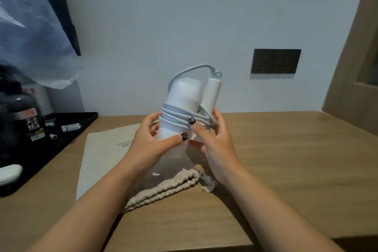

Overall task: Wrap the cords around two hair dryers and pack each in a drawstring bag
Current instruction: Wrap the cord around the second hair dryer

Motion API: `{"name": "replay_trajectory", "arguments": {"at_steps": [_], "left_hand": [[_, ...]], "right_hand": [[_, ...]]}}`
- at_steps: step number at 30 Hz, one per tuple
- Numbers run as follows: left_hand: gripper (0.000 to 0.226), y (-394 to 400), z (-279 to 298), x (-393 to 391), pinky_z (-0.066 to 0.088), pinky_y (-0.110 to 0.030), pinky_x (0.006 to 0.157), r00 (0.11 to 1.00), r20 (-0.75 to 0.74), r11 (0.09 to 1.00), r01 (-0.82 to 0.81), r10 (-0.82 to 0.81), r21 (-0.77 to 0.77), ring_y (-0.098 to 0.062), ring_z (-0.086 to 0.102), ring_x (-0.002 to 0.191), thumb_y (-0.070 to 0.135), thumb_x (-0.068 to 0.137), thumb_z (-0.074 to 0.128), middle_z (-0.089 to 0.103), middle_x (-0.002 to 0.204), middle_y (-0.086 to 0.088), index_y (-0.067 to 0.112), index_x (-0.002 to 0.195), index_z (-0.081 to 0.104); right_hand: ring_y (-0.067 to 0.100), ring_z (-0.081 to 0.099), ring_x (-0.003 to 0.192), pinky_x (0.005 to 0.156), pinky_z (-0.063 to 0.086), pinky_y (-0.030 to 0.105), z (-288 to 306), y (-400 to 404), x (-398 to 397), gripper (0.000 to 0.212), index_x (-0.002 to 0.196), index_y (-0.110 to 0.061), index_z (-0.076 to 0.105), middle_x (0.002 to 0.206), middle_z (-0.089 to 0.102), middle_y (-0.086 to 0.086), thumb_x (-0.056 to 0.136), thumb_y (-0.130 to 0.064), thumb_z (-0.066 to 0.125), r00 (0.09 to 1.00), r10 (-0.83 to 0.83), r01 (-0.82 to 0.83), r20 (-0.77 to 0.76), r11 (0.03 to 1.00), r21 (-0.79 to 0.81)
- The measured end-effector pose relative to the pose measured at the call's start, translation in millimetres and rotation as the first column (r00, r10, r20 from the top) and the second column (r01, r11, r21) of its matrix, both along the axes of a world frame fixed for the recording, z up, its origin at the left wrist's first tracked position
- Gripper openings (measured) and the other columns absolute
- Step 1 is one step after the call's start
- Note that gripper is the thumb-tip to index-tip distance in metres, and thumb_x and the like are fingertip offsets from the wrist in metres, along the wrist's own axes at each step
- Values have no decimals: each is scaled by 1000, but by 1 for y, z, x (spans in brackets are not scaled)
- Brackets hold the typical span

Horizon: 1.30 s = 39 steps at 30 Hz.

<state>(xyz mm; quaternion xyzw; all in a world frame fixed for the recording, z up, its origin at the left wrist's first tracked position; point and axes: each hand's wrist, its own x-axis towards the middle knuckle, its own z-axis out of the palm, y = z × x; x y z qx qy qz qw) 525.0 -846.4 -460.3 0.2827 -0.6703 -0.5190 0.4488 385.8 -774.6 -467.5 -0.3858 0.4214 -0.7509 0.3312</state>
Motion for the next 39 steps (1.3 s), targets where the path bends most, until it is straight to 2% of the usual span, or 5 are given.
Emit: {"name": "replay_trajectory", "arguments": {"at_steps": [12,20,30,34,39], "left_hand": [[71,85,3,29,37,-11,80,875,-33,723,-419,482,-549,-8,51,103,19,56,88,57,112,12,30,119,57],[75,131,-12,53,40,-23,100,948,-105,467,-241,299,-851,-17,51,117,23,64,88,53,127,3,17,129,50],[57,165,28,74,48,-22,81,984,-112,980,-153,139,-128,-5,58,107,57,68,74,58,120,12,37,117,50],[71,160,25,63,55,-42,82,984,-145,863,158,-99,480,-25,67,97,51,62,77,69,112,-8,17,122,60],[30,174,3,55,54,-38,69,988,-155,823,96,-10,559,-30,66,76,26,89,66,71,89,-20,1,105,68]], "right_hand": [[25,64,113,95,52,45,9,61,48,67,131,-25,57,125,66,7,74,-54,75,989,135,-140,66,987,78],[33,68,94,87,52,45,23,95,71,56,114,-10,70,107,71,22,66,-37,77,924,71,-87,377,996,26],[27,68,67,62,56,36,22,167,51,38,85,-13,75,85,71,16,55,-35,74,944,311,-316,110,948,41],[23,67,58,53,55,29,17,201,64,49,73,-13,77,72,70,13,33,-37,90,873,467,-483,143,868,112],[-6,57,42,49,45,10,-18,218,60,19,73,-14,50,78,51,2,86,-20,64,888,440,-460,136,856,235]]}}
